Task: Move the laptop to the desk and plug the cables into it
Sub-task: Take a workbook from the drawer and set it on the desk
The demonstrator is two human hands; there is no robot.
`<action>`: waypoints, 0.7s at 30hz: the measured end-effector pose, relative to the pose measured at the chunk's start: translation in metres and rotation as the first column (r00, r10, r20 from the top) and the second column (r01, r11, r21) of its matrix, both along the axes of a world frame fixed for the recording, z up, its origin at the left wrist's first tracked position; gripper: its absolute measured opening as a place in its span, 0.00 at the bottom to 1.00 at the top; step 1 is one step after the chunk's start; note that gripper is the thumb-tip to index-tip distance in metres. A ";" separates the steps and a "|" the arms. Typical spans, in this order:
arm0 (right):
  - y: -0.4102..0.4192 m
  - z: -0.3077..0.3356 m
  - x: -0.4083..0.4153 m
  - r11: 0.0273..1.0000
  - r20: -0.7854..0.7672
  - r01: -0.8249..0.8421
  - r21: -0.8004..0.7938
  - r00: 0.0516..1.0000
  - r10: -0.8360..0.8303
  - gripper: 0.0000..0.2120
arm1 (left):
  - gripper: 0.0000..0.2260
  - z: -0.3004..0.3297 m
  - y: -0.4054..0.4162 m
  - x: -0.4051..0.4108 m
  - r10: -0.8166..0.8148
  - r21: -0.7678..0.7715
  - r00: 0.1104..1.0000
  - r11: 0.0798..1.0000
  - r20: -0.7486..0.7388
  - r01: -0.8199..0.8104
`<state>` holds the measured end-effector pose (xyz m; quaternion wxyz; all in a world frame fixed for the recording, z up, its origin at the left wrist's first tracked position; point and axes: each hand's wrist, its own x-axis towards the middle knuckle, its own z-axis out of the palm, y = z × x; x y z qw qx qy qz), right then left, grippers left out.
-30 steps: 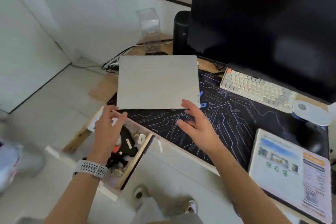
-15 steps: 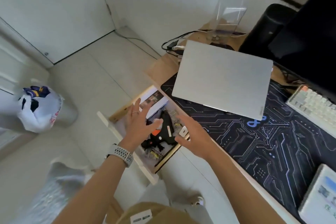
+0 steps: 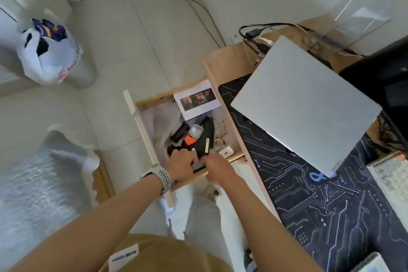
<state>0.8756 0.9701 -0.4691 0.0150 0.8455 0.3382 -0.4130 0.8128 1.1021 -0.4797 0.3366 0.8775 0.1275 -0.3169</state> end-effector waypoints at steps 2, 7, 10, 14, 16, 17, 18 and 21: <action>0.001 -0.007 0.003 0.996 -0.019 -0.076 -0.035 0.997 0.076 0.20 | 0.13 -0.010 -0.013 -0.004 -0.037 0.045 0.997 0.998 -0.072 0.040; 0.005 -0.017 0.013 0.965 -0.023 -0.253 -0.067 0.967 0.252 0.22 | 0.20 -0.028 -0.025 -0.003 0.061 0.028 0.976 0.998 -0.209 -0.056; 0.008 -0.026 0.014 0.956 -0.027 -0.290 -0.036 0.957 0.289 0.19 | 0.22 -0.033 -0.027 -0.001 0.114 -0.015 0.955 0.992 -0.273 -0.123; 0.012 -0.041 0.006 0.929 0.007 -0.352 -0.111 0.935 0.355 0.25 | 0.22 -0.043 -0.033 -0.002 0.104 0.034 0.959 0.995 -0.265 -0.098; 0.009 -0.047 0.001 0.922 0.008 -0.357 -0.150 0.932 0.362 0.28 | 0.22 -0.048 -0.036 -0.002 0.098 0.054 0.961 0.995 -0.259 -0.087; 0.007 -0.049 -0.001 0.921 0.008 -0.353 -0.165 0.933 0.359 0.28 | 0.21 -0.050 -0.039 -0.002 0.074 0.068 0.964 0.996 -0.256 -0.058; 0.005 -0.051 -0.002 0.922 0.013 -0.348 -0.171 0.935 0.355 0.28 | 0.19 -0.053 -0.041 -0.002 0.048 0.088 0.967 0.996 -0.251 -0.027; 0.002 -0.054 -0.004 0.934 0.044 -0.327 -0.146 0.941 0.336 0.29 | 0.18 -0.057 -0.045 -0.002 0.011 0.162 0.969 0.986 -0.246 0.030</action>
